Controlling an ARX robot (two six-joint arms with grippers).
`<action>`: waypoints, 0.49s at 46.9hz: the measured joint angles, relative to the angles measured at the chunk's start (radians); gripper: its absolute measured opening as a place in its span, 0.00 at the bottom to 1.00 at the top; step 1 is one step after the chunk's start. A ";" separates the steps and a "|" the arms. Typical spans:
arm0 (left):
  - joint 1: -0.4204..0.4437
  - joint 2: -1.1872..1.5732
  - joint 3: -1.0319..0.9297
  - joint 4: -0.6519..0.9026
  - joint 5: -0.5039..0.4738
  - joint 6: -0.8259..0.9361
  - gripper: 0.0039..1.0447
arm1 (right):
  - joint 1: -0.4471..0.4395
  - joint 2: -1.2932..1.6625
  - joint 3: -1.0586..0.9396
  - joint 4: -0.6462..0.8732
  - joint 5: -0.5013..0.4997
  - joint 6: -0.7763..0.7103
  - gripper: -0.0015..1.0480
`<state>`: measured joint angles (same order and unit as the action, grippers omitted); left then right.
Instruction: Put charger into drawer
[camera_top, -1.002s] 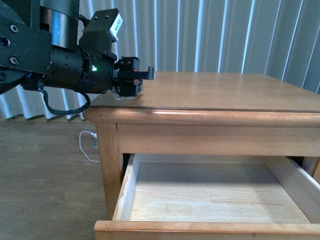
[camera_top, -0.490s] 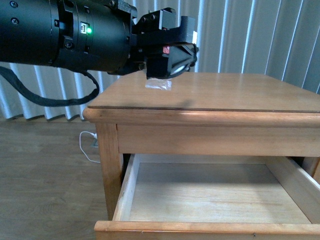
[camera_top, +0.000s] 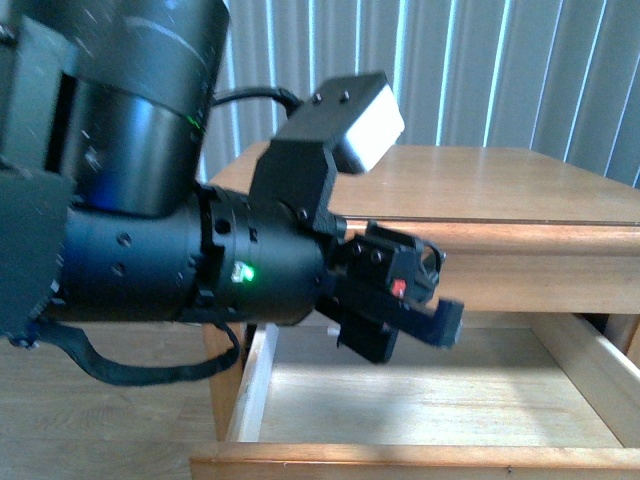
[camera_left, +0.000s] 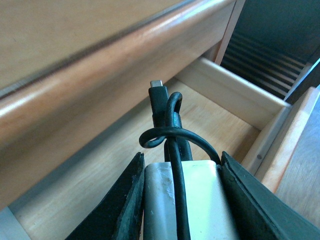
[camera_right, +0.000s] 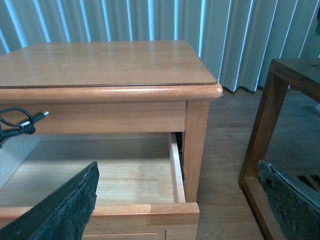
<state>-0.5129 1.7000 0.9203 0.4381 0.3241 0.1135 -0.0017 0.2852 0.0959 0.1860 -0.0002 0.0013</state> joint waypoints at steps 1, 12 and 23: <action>-0.003 0.011 0.000 0.000 -0.007 0.005 0.37 | 0.000 0.000 0.000 0.000 0.000 0.000 0.92; -0.017 0.177 0.071 0.008 -0.073 -0.001 0.37 | 0.000 0.000 0.000 0.000 0.000 0.000 0.92; -0.026 0.245 0.121 0.007 -0.122 -0.005 0.37 | 0.000 0.000 0.000 0.000 0.000 0.000 0.92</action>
<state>-0.5385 1.9446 1.0416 0.4450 0.2020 0.1081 -0.0017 0.2852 0.0959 0.1860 -0.0002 0.0013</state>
